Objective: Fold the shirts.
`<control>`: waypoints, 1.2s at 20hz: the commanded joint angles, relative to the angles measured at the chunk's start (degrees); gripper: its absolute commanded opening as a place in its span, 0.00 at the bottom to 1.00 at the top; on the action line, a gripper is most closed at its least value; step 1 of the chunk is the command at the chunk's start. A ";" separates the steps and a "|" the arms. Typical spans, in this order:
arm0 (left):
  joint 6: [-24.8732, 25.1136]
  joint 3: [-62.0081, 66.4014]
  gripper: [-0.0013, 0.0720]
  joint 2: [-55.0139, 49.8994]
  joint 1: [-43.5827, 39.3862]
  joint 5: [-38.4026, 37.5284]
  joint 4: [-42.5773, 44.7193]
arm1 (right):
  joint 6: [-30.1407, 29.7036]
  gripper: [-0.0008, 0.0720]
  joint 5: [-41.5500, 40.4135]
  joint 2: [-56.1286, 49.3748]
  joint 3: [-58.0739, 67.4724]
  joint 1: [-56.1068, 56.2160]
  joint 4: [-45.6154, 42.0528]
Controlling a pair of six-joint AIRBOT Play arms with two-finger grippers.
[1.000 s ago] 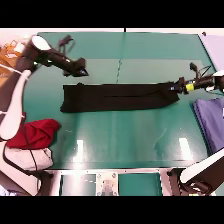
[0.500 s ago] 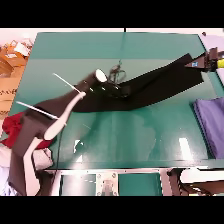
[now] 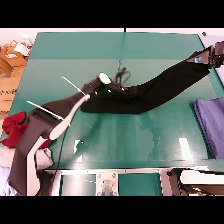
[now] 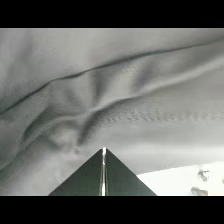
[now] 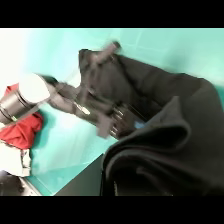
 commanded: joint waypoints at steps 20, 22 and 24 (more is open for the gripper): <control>3.96 13.25 0.05 20.96 37.27 -33.33 2.64 | 5.35 0.54 -67.76 -26.29 -8.68 58.71 10.43; 4.04 12.94 0.04 20.96 37.27 -33.11 2.97 | 4.96 0.16 -56.76 -22.53 -8.61 51.41 9.16; 4.07 12.39 0.05 20.94 37.29 -33.11 3.41 | 4.74 0.04 -46.64 -18.69 -8.63 42.91 2.75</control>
